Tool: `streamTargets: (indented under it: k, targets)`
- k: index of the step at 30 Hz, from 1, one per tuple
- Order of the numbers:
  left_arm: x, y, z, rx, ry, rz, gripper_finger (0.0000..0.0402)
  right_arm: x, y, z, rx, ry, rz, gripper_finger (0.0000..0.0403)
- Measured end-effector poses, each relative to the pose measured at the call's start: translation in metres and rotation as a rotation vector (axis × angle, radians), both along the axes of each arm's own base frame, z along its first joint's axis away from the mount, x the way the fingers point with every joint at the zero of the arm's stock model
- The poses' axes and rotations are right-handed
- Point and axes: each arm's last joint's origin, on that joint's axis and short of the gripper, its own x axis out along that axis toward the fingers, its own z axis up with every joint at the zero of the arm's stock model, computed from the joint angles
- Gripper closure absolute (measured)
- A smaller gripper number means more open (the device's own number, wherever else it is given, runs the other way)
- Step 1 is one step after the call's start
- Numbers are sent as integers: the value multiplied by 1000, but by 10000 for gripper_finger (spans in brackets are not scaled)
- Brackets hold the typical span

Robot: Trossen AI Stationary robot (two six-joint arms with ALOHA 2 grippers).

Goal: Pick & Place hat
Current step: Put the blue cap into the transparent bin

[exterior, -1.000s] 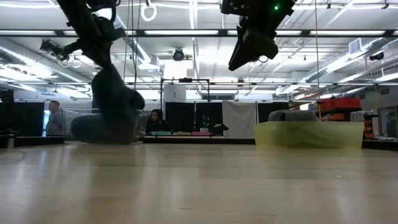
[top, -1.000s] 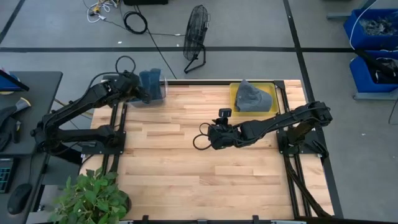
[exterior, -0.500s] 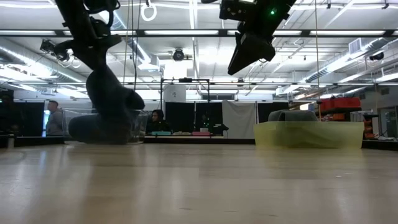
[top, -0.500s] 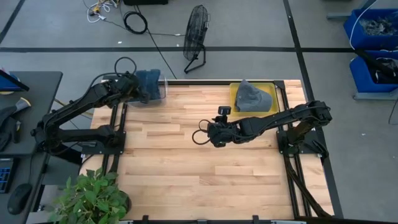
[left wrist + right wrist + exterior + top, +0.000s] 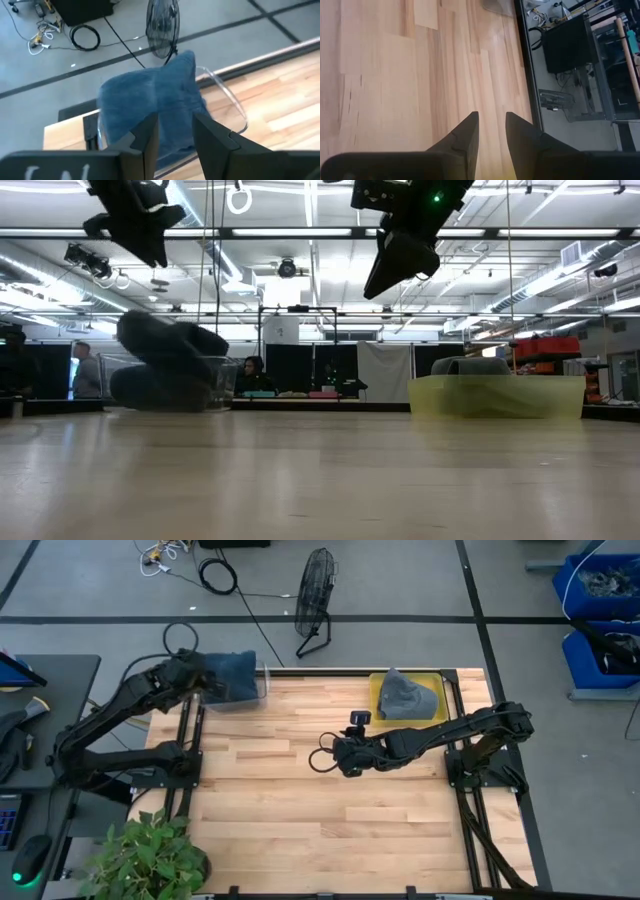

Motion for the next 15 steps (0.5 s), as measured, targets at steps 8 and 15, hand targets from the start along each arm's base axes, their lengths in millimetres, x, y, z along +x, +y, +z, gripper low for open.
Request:
streamTargets:
  k: [8, 15]
  targets:
    - [14, 9, -13, -66, 107, -22, 350, 3, 0, 2, 6, -34, 0, 302]
    - [38, 29, -35, -117, 207, 37, 396, 4, 1, 3, 10, -55, 0, 302]
